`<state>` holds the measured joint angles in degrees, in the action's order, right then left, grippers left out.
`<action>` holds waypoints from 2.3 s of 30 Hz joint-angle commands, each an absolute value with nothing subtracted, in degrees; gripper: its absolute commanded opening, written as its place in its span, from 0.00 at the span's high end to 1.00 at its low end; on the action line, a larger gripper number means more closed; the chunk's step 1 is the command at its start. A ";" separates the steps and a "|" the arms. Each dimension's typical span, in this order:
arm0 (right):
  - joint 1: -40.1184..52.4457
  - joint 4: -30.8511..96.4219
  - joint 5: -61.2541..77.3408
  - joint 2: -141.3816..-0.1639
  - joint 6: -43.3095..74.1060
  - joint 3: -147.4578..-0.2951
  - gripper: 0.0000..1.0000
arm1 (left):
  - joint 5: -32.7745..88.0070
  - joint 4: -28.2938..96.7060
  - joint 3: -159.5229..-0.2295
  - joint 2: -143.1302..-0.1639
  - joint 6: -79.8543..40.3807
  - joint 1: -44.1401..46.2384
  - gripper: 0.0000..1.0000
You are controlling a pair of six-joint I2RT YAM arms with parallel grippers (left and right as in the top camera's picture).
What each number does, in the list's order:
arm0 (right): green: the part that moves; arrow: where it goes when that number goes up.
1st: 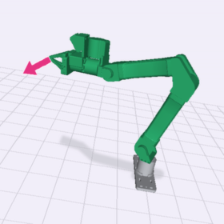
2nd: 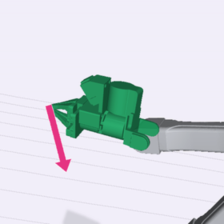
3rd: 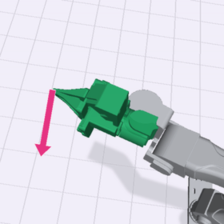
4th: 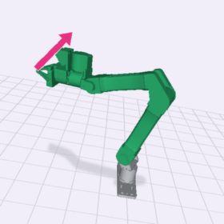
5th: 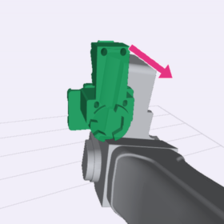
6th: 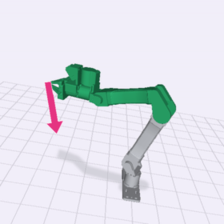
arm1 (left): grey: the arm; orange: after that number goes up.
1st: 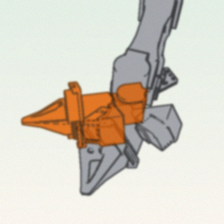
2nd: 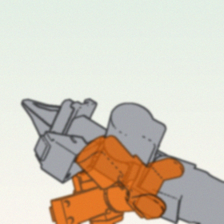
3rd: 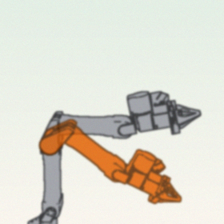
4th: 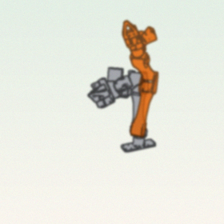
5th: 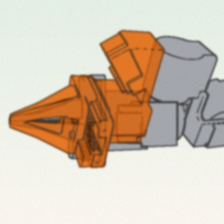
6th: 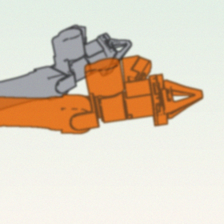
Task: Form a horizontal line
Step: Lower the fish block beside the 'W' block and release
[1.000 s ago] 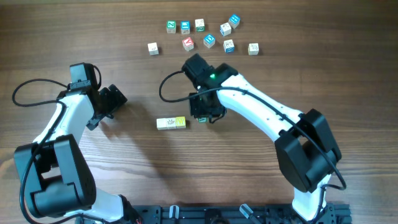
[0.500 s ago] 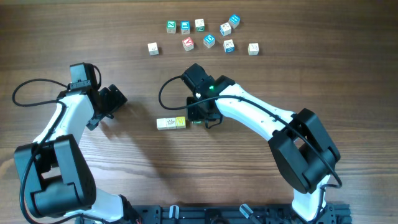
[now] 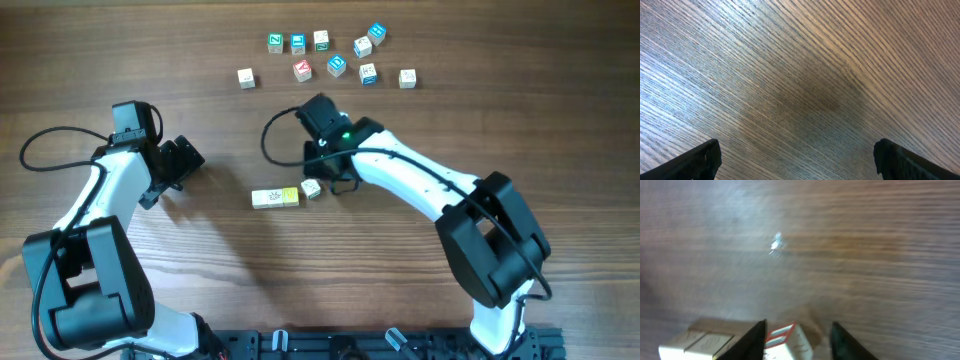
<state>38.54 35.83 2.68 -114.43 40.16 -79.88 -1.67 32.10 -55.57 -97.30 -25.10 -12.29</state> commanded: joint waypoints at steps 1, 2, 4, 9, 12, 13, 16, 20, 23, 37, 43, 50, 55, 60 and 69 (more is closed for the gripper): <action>36.71 36.16 3.77 -114.91 41.08 -79.37 0.81 | -1.83 32.10 -56.16 -97.62 -24.43 -12.38 0.00; 36.73 36.91 4.36 -114.91 41.12 -79.37 0.84 | -1.83 32.10 -56.16 -97.62 -24.43 -12.38 0.00; 36.82 40.16 4.36 -114.91 41.74 -79.37 0.86 | -1.83 32.10 -56.16 -97.62 -24.43 -12.38 0.00; 37.41 42.22 7.16 -114.96 42.19 -79.37 0.95 | -1.83 32.10 -56.16 -97.62 -24.43 -12.38 0.00; 38.74 40.84 7.07 -114.96 42.17 -79.37 0.92 | -1.83 32.10 -56.16 -97.62 -24.43 -12.38 0.00; 38.83 40.53 6.87 -114.96 42.17 -79.35 0.92 | -1.83 32.10 -56.16 -97.62 -24.43 -12.38 0.00; 38.83 39.70 6.00 -114.96 42.19 -79.35 0.92 | -1.83 32.10 -56.16 -97.62 -24.43 -12.38 0.00; 38.83 40.10 6.46 -114.98 42.44 -79.02 0.94 | -1.83 32.10 -56.16 -97.62 -24.43 -12.38 0.00; 38.74 36.84 5.39 -114.98 42.63 -77.54 0.96 | -1.83 32.10 -56.16 -97.62 -24.43 -12.38 0.00; 38.74 36.71 13.10 -114.98 43.48 -76.12 0.96 | -1.83 32.10 -56.16 -97.62 -24.43 -12.38 0.00; 37.87 35.77 8.56 -114.98 43.48 -76.12 0.96 | -1.83 32.10 -56.16 -97.62 -24.43 -12.38 0.00; 36.16 24.27 11.09 -114.98 38.54 -76.12 0.96 | -1.83 32.10 -56.16 -97.62 -24.43 -12.38 0.00; 36.18 26.89 13.30 -114.98 37.54 -76.09 0.96 | -1.83 32.10 -56.16 -97.62 -24.43 -12.38 0.00; 37.28 27.94 14.02 -114.98 37.52 -76.09 0.96 | -1.83 32.10 -56.16 -97.62 -24.43 -12.38 0.00; 38.41 27.86 10.98 -115.00 37.67 -76.09 0.96 | -1.83 32.10 -56.16 -97.62 -24.43 -12.38 0.00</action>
<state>38.37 27.83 12.40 -114.43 38.28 -76.20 -1.67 32.10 -55.57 -97.30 -25.08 -12.29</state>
